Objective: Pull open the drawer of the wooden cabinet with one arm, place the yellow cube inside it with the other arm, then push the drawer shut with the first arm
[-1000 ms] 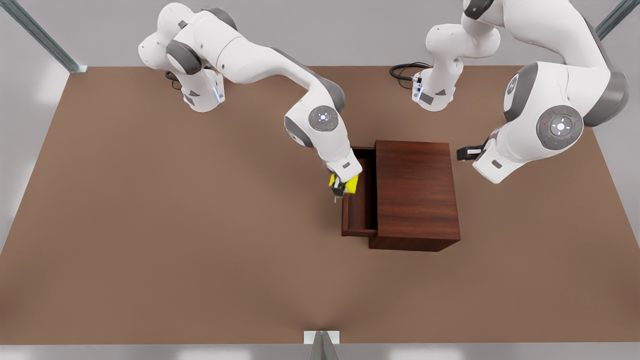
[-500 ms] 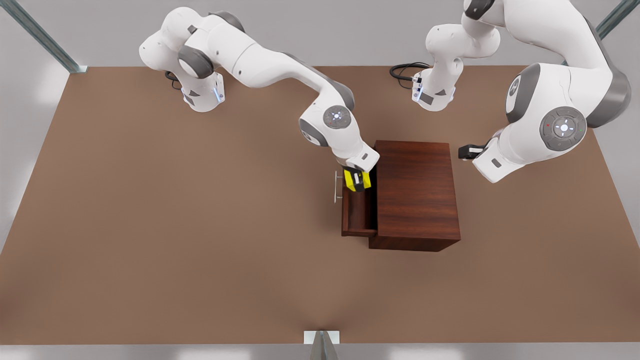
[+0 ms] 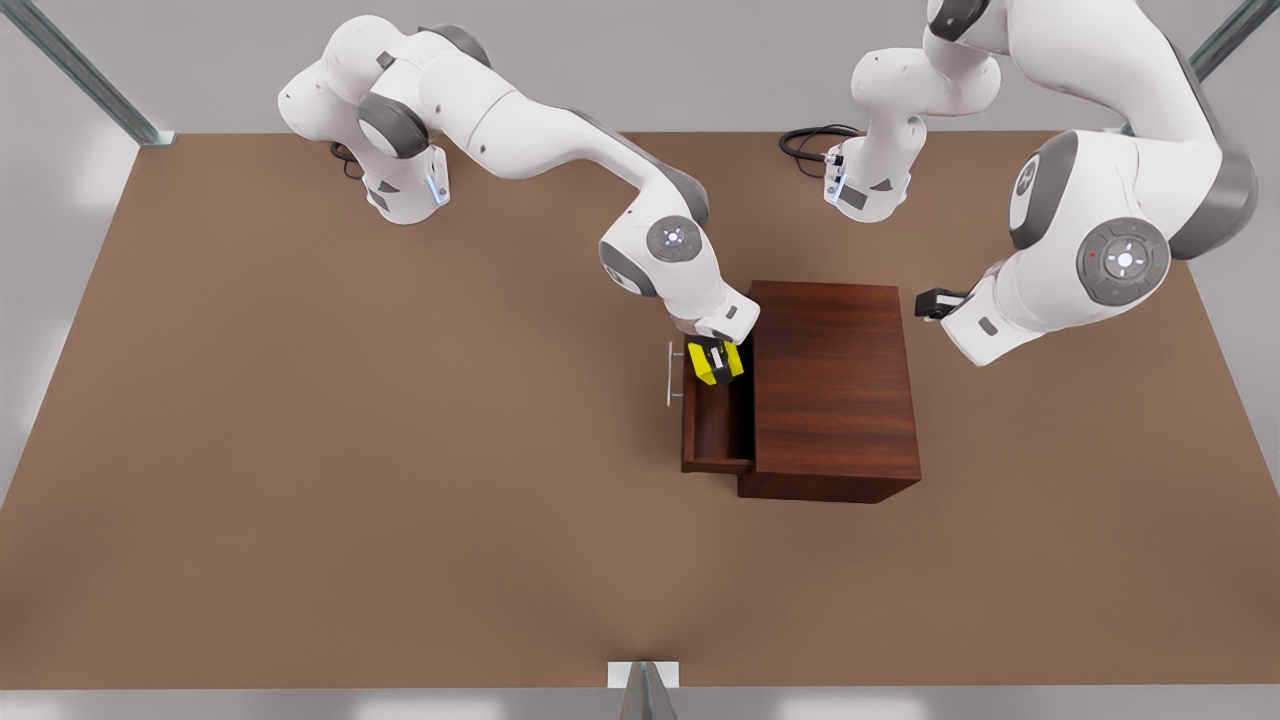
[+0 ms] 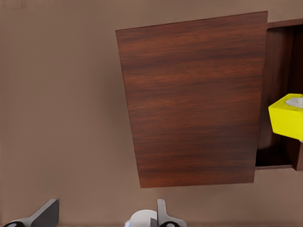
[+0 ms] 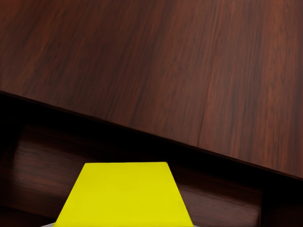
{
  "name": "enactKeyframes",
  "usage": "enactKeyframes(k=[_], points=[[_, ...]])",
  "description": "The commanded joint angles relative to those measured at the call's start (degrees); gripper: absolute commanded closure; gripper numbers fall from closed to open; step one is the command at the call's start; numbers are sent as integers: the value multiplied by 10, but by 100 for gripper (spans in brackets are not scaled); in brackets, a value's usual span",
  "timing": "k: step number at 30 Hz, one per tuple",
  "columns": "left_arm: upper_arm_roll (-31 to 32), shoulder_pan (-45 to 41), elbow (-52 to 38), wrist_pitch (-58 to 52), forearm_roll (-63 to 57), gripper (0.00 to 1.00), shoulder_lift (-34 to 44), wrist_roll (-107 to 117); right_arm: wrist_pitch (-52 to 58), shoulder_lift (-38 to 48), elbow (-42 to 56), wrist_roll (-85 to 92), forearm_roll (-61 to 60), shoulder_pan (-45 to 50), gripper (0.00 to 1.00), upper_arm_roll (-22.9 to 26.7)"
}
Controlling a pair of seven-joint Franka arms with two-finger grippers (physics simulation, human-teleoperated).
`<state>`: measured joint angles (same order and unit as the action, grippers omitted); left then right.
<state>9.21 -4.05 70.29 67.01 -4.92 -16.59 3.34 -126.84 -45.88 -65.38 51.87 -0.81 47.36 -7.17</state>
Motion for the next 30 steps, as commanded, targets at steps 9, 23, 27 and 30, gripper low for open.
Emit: enactKeyframes(k=[9, 23, 27, 30], points=[[0, -3, -1, 0, -4, 0, -7, -23, -12, -9, -4, -46, 9, -2, 0, 1], [0, -3, -2, 0, -4, 0, -14, -26, -50, -44, 35, -94, 11, 19, 0, 0], [0, -3, -2, 0, -3, 0, -14, -26, -51, -47, 39, -98, 11, 19, 0, -1], [0, -3, -1, 0, -3, 0, -14, -26, -56, -47, 40, -100, 11, 20, 0, -1]])
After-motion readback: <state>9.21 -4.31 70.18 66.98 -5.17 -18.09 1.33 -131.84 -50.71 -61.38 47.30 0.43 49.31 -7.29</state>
